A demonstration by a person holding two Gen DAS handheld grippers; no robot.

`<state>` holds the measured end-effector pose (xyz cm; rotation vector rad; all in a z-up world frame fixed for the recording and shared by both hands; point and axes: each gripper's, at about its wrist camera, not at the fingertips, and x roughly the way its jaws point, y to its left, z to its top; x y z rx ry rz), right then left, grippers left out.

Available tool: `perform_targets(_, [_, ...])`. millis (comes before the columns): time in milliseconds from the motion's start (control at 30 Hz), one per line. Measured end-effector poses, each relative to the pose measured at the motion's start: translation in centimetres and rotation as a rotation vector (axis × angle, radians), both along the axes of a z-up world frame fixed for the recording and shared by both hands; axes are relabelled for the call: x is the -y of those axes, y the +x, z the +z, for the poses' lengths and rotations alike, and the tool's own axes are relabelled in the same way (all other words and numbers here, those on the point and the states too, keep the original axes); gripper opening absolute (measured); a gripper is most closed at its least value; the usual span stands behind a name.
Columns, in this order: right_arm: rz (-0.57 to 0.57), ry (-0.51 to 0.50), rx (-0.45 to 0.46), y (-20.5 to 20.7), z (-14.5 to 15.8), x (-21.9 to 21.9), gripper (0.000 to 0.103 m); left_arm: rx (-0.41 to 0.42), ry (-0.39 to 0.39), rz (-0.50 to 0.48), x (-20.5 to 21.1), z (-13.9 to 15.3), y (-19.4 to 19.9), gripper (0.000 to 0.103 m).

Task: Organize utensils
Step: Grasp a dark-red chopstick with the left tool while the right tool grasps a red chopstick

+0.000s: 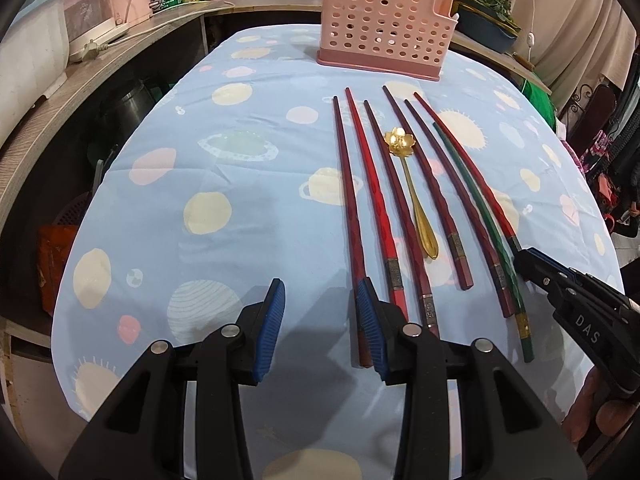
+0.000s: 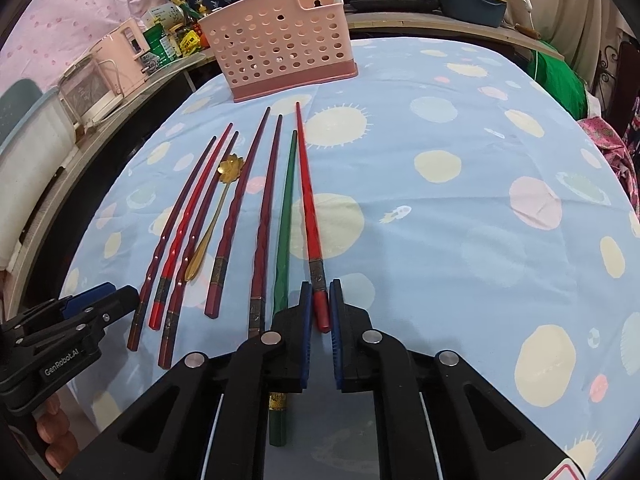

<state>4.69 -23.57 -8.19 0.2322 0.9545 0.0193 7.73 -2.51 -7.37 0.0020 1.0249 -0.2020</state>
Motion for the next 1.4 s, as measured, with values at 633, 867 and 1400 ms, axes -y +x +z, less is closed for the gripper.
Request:
perform_targets(633, [-0.005, 0.02, -0.004, -0.7, 0.0, 0.2, 0.008, -0.016, -0.005, -0.032, 0.5, -0.5, -1.2, 0.023])
perform_targets(867, [-0.001, 0.021, -0.005, -1.0, 0.0, 0.1, 0.008, -0.03, -0.029, -0.041, 0.4, -0.6, -1.2, 0.007])
perform_targets(1400, [-0.017, 0.039, 0.083, -1.6, 3.8, 1.0, 0.007, 0.03, -0.065, -0.006, -1.0, 2.9, -1.2, 0.007])
